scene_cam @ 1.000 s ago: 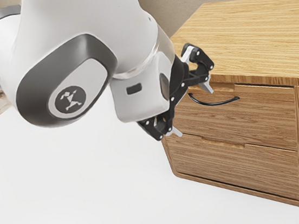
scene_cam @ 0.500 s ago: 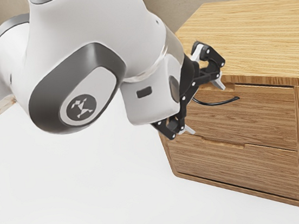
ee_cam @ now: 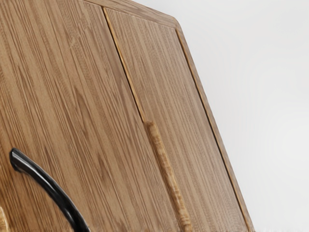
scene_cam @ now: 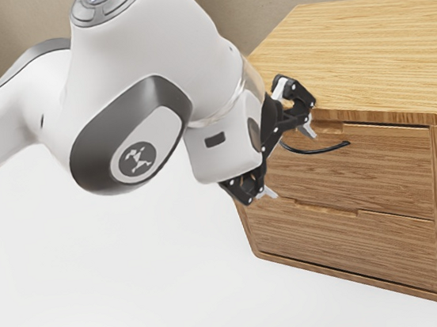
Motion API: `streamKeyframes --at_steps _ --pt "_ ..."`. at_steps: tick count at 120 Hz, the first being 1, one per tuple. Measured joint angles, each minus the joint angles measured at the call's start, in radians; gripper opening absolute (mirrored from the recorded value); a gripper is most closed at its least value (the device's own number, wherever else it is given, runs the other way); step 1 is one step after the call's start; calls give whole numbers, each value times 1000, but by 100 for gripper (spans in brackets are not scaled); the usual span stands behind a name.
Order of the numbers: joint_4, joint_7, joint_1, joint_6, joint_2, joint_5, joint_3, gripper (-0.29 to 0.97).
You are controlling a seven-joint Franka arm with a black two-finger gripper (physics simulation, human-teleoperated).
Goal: Pull the drawer handle with one arm to open the drawer
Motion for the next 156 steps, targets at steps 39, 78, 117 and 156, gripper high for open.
streamKeyframes --at_steps 39,78,117,156 --pt "-26 -3 18 19 33 2 0 66" --pt "-47 -4 26 24 34 2 2 67" --pt "-460 -5 -71 26 -470 -78 81 40" --pt "-111 -206 -231 -437 -661 -185 251 60"
